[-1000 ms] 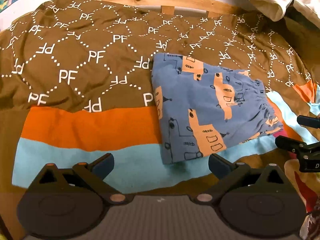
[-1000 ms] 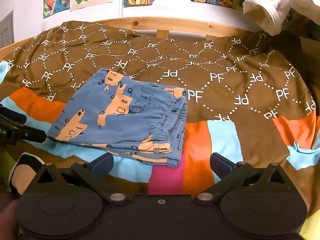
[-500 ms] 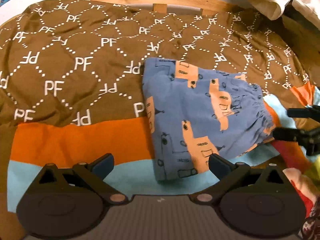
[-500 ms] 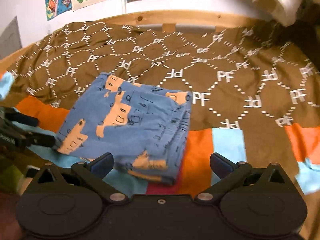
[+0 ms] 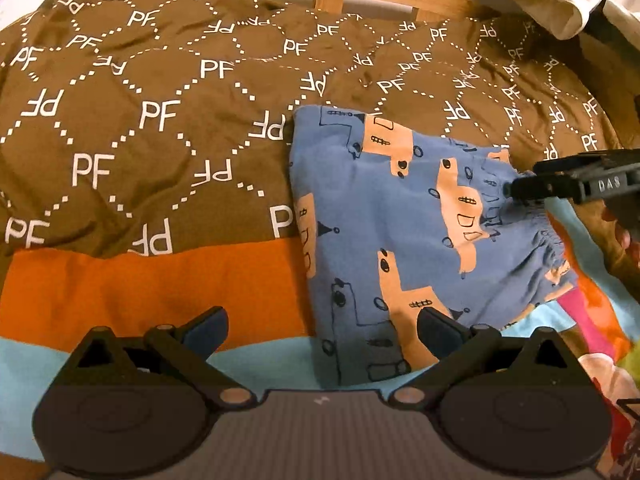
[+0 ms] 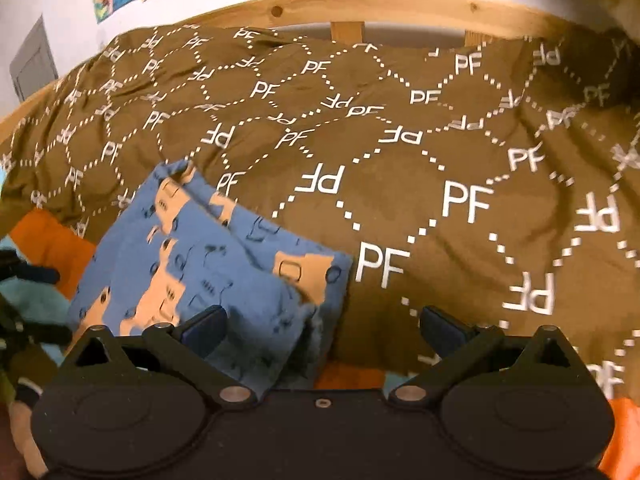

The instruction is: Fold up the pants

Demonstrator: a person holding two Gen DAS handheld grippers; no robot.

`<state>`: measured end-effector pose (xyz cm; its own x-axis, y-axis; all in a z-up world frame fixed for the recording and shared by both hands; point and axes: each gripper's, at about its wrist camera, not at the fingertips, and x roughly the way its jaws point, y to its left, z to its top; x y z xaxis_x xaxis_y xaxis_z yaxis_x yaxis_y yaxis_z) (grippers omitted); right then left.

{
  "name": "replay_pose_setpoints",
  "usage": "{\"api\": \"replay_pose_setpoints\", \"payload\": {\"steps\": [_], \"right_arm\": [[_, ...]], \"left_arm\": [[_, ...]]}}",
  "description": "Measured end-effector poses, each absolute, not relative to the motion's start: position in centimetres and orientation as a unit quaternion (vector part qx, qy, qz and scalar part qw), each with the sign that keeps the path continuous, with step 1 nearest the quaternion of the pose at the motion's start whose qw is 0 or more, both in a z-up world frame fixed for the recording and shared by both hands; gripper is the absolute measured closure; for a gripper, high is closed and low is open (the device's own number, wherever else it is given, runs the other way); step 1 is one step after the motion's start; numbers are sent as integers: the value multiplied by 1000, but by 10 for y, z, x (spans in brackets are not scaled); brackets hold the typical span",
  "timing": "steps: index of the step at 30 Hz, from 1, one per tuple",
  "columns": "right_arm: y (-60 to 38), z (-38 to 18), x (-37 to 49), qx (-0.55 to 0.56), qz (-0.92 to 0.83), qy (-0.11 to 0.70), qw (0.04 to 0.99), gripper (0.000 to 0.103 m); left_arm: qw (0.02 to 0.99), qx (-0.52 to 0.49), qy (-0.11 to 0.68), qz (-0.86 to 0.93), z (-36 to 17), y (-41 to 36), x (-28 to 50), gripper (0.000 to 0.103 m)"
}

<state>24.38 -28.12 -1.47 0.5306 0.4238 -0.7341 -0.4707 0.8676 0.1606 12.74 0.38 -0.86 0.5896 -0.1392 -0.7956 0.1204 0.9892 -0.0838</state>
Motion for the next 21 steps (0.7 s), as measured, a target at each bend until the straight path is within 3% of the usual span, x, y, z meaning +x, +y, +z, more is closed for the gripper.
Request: {"api": "replay_pose_setpoints", "payload": {"steps": [8, 17, 19, 21], "right_arm": [[-281, -31, 261, 19, 276, 413, 867, 6], [-282, -31, 260, 58, 295, 393, 869, 21], [-282, -32, 260, 61, 290, 394, 870, 24], [-284, -34, 260, 69, 283, 395, 871, 28]], "left_arm": [[892, -22, 445, -69, -20, 12, 134, 0], [895, -40, 434, -98, -16, 12, 133, 1], [897, -46, 425, -109, -14, 12, 132, 5], [899, -39, 422, -111, -14, 11, 133, 15]]}}
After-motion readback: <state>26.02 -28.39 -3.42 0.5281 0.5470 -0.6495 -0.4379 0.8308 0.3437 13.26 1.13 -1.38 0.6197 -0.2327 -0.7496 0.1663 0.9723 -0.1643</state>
